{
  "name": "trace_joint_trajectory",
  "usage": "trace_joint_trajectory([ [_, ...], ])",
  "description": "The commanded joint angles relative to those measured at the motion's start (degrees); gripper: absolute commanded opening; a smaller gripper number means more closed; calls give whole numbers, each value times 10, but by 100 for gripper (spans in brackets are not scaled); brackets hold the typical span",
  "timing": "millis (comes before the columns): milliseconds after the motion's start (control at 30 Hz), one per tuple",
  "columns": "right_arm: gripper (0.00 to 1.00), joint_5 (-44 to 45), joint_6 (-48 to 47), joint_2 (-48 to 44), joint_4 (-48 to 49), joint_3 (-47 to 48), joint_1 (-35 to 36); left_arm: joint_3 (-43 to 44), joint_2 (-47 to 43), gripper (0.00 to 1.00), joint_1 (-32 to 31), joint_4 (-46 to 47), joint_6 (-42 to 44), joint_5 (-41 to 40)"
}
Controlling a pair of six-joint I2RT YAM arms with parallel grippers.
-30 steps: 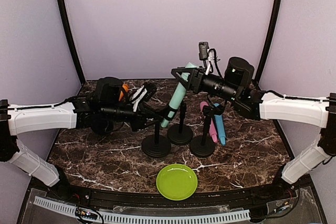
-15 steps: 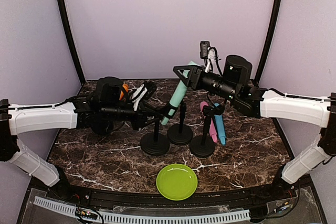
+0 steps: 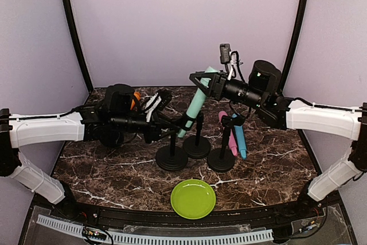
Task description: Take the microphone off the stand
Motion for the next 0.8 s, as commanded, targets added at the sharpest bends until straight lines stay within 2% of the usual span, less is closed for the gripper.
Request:
trace_joint_trajectory([
  [0, 0, -70, -37, -20, 39, -9, -27, -7, -21, 0, 3, 19, 23, 33],
  [200, 0, -47, -23, -26, 48, -15, -30, -9, -22, 0, 3, 20, 23, 31],
  [600, 0, 155, 3, -34, -49, 11, -30, -6, -10, 0, 3, 8, 27, -21],
  [767, 0, 174, 3, -35, -55, 14, -31, -4, -5, 0, 3, 8, 25, -23],
])
